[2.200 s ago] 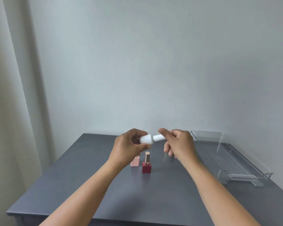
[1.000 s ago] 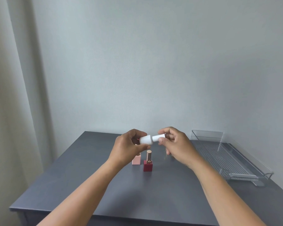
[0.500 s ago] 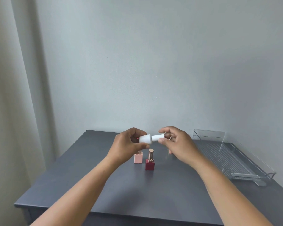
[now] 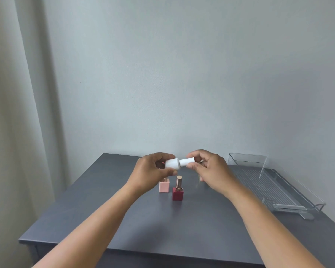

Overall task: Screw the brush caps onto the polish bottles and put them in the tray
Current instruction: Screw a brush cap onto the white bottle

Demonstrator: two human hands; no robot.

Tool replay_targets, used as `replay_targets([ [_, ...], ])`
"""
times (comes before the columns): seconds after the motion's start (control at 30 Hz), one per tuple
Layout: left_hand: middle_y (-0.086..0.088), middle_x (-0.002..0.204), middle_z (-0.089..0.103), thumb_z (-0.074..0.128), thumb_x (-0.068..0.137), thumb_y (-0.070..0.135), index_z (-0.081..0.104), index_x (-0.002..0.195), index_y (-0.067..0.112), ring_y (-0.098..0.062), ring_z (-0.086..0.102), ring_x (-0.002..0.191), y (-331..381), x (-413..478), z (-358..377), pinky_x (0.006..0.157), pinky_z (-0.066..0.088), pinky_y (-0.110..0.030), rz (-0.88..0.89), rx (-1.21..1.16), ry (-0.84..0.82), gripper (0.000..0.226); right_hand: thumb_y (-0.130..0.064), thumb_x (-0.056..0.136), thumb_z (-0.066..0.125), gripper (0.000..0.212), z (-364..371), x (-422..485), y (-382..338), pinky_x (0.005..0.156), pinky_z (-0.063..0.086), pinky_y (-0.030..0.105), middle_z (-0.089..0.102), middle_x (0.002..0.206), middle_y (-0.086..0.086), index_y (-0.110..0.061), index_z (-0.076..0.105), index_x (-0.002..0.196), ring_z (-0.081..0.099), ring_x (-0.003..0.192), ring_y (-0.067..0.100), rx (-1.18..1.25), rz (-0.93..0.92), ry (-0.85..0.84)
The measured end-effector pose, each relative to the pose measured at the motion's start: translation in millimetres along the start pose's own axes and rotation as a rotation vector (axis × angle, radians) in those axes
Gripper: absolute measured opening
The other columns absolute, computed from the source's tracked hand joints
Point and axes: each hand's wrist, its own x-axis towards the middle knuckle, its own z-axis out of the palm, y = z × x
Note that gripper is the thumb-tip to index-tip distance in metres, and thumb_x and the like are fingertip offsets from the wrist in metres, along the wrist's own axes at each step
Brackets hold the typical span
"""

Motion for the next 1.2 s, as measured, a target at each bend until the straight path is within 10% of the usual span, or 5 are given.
replay_targets([
  [0.7, 0.017, 0.095, 0.068, 0.082, 0.074, 0.024, 0.070, 0.103, 0.032, -0.002, 0.064, 0.086, -1.0, -12.3, 12.0, 0.081, 0.056, -0.030, 0.199, 0.226, 0.161, 0.033, -0.021, 0.092, 0.062, 0.019, 5.4, 0.4, -6.4, 0.053, 0.042, 0.024, 0.058, 0.059, -0.010, -0.034, 0.066, 0.078, 0.049, 0.047, 0.009, 0.033, 0.032, 0.044],
  [0.87, 0.017, 0.090, 0.067, 0.070, 0.076, 0.048, 0.062, 0.105, 0.055, 0.000, 0.060, 0.085, -0.8, -13.1, 12.6, 0.078, 0.054, -0.033, 0.166, 0.360, 0.041, 0.031, -0.018, 0.087, 0.070, 0.007, -2.2, 6.7, -5.3, 0.046, 0.041, 0.024, 0.058, 0.057, -0.003, -0.024, 0.073, 0.086, 0.047, 0.040, 0.013, 0.182, 0.106, -0.033],
  [1.2, 0.019, 0.089, 0.070, 0.080, 0.075, 0.038, 0.070, 0.096, 0.043, 0.006, 0.064, 0.084, -28.5, -14.6, 4.1, 0.069, 0.042, -0.008, -0.031, 0.128, 0.058, 0.024, -0.019, 0.088, 0.064, 0.010, -25.0, 24.3, 53.6, 0.045, 0.044, 0.027, 0.062, 0.065, 0.000, -0.018, 0.070, 0.080, 0.056, 0.041, 0.012, 0.153, 0.278, 0.246],
])
